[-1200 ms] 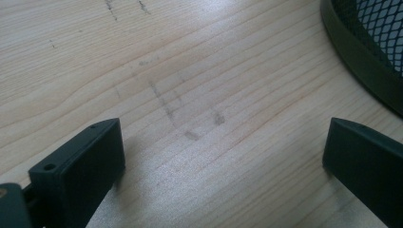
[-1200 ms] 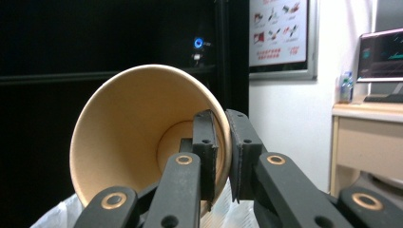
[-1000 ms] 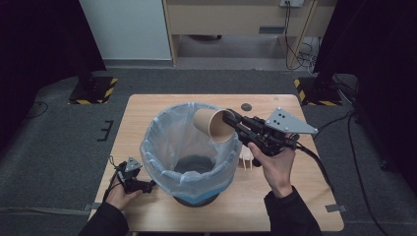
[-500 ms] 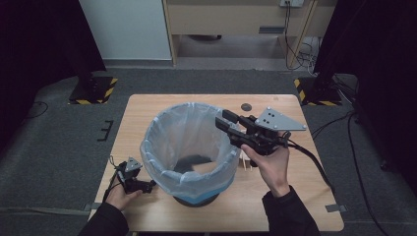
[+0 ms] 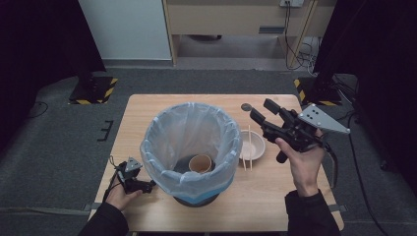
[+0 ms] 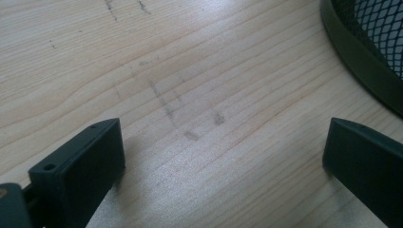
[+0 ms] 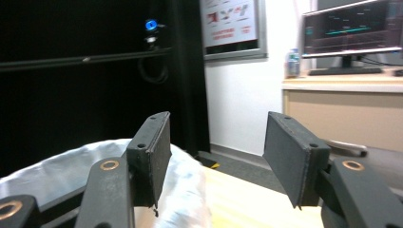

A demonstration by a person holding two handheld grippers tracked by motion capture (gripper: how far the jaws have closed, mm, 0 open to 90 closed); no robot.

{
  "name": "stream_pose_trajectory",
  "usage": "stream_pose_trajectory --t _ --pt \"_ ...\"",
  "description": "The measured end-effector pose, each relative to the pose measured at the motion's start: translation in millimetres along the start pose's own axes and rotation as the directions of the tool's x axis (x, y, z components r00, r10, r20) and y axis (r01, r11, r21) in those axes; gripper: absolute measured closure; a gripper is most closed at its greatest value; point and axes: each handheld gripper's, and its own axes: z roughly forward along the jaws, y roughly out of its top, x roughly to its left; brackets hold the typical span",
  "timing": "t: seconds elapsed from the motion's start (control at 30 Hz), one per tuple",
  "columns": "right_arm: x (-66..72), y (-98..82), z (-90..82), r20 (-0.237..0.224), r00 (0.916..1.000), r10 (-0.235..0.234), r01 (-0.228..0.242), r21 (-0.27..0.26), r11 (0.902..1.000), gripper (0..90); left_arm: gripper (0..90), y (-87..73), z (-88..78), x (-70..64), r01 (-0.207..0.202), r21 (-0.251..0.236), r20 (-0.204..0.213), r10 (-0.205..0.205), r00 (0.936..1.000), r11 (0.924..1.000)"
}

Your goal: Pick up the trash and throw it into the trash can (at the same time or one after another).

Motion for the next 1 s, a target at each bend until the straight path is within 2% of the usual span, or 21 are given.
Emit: stream_pose_trajectory --t 0.03,0.07,0.1,0.17,0.33,0.4,0.5,0.53,0.57,0.6,0.63,0.67,0.7,0.73,0.77,0.8,0.87,0.9,0.93,0.97,1.0 --pt "-4.8 -3.5 -1.4 0.018 0.9998 0.013 -0.013 -0.003 0.9999 42.3 0.0 0.0 0.0 0.0 0.000 0.000 0.000 0.000 1.0000 1.0000" --pt "-14.9 -8.9 -1.4 0.051 0.9986 0.015 -0.017 0.031 0.9994 42.0 0.0 0.0 0.0 0.0 0.000 0.000 0.000 0.000 1.0000 1.0000" --pt "-14.9 -8.9 -1.4 0.051 0.9986 0.015 -0.017 0.031 0.9994 42.0 0.0 0.0 0.0 0.0 0.000 0.000 0.000 0.000 1.0000 1.0000" --pt "-24.3 -15.8 -0.2 0.089 0.9959 0.015 -0.019 0.045 0.9988 42.1 0.0 0.0 -0.1 0.0 -0.001 0.000 -0.001 0.001 1.0000 1.0000" --pt "-44.6 -39.0 7.8 0.148 0.9887 0.026 -0.042 0.106 0.9934 45.0 0.0 0.0 0.0 0.0 0.000 0.000 0.000 0.000 1.0000 1.0000" --pt "-53.8 -52.8 12.4 0.175 0.9843 0.026 -0.052 0.147 0.9878 47.3 0.0 0.0 0.0 0.0 -0.001 0.000 -0.001 0.001 1.0000 1.0000" --pt "-59.8 -61.2 14.6 0.192 0.9811 0.022 -0.056 0.170 0.9838 49.4 0.0 0.0 0.0 0.0 -0.001 0.000 -0.001 0.001 1.0000 1.0000" --pt "-65.8 -69.7 16.0 0.209 0.9776 0.020 -0.062 0.196 0.9785 51.6 0.0 0.0 0.0 0.0 0.000 0.000 -0.001 0.000 1.0000 1.0000" --pt "-65.8 -69.7 16.0 0.209 0.9776 0.020 -0.062 0.196 0.9785 51.6 0.0 0.0 0.0 0.0 0.000 0.000 -0.001 0.000 1.0000 1.0000" --pt "-71.5 -78.8 17.1 0.226 0.9739 0.024 -0.076 0.223 0.9718 53.6 0.0 0.0 0.1 0.0 0.000 -0.001 -0.001 0.000 1.0000 1.0000" --pt "-71.5 -78.8 17.1 0.226 0.9739 0.024 -0.076 0.223 0.9718 53.6 0.0 0.0 0.1 0.0 0.000 -0.001 -0.001 0.000 1.0000 1.0000" --pt "-76.3 -88.5 18.4 0.246 0.9689 0.020 -0.085 0.253 0.9637 54.9 0.0 0.0 0.0 0.0 0.000 0.000 0.000 0.000 1.0000 1.0000" --pt "-76.3 -88.5 18.4 0.246 0.9689 0.020 -0.085 0.253 0.9637 54.9 0.0 0.0 0.0 0.0 -0.001 0.000 -0.001 0.001 1.0000 1.0000" --pt "-79.1 -98.9 20.5 0.268 0.9633 0.011 -0.092 0.292 0.9521 56.3 0.0 0.0 0.0 0.0 0.000 0.000 -0.001 0.000 1.0000 1.0000" --pt "-79.1 -98.9 20.5 0.268 0.9633 0.011 -0.092 0.292 0.9521 56.3 0.0 0.0 0.0 0.0 0.000 0.000 -0.001 0.000 1.0000 1.0000" --pt "-80.8 -109.2 23.8 0.273 0.9620 -0.001 -0.093 0.334 0.9380 57.1 0.0 0.0 0.0 0.0 0.000 0.000 -0.001 0.000 1.0000 1.0000" --pt "-81.3 -118.5 27.8 0.273 0.9621 -0.006 -0.098 0.366 0.9255 57.7 0.0 0.0 0.0 0.0 -0.001 0.000 -0.001 0.001 1.0000 1.0000" --pt "-81.3 -118.5 27.8 0.273 0.9621 -0.006 -0.098 0.366 0.9255 57.7 0.0 0.0 0.0 0.0 -0.001 0.000 -0.001 0.001 1.0000 1.0000" --pt "-81.0 -126.5 31.8 0.272 0.9621 -0.014 -0.099 0.396 0.9129 58.5 0.0 0.1 -0.1 -0.1 -0.002 0.001 -0.001 0.002 1.0000 1.0000" --pt "-81.0 -126.5 31.8 0.272 0.9621 -0.014 -0.099 0.396 0.9129 58.5 0.0 0.1 -0.1 -0.1 -0.002 0.001 -0.001 0.002 1.0000 1.0000" --pt "-80.0 -133.8 35.6 0.269 0.9628 -0.020 -0.101 0.426 0.8989 61.0 0.0 0.1 0.0 -0.1 -0.002 0.000 0.000 0.002 1.0000 1.0000"
